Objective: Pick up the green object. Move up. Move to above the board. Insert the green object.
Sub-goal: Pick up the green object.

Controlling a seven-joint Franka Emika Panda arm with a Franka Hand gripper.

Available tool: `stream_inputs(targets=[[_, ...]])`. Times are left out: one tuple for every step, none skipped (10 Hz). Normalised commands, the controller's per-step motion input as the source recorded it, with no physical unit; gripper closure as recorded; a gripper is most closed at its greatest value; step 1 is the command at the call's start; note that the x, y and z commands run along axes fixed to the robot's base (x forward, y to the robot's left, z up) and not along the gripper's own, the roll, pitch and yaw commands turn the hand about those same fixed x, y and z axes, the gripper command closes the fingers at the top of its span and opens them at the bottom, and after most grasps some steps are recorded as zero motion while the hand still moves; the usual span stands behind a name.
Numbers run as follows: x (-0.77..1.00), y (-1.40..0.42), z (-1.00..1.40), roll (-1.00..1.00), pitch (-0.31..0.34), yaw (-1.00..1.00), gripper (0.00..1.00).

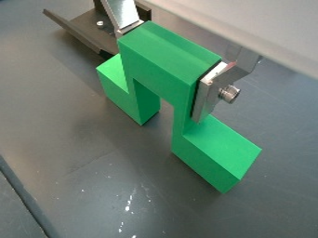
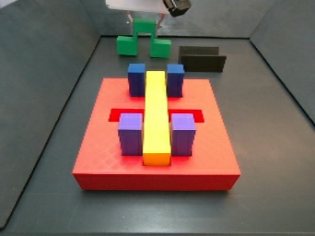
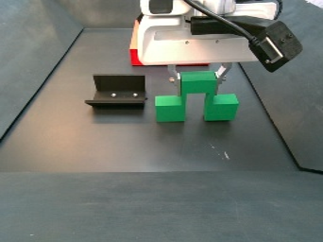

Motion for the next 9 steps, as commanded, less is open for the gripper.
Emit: stream_inputs(targets=[[0.0, 0.0, 0.0, 0.0, 0.0, 0.0, 1.0], [0.0, 0.0, 0.0, 0.0, 0.0, 0.0, 1.0], [0.0, 0.0, 0.0, 0.0, 0.0, 0.0, 1.0], [0.0, 0.0, 0.0, 0.0, 0.0, 0.0, 1.0], [0.0, 0.0, 0.0, 0.0, 0.0, 0.0, 1.0], [0.0, 0.0, 0.0, 0.0, 0.0, 0.0, 1.0], [0.0, 0.0, 0.0, 0.0, 0.0, 0.0, 1.0], [0.0, 0.0, 0.0, 0.0, 0.0, 0.0, 1.0], [0.0, 0.0, 0.0, 0.0, 0.0, 0.0, 1.0]])
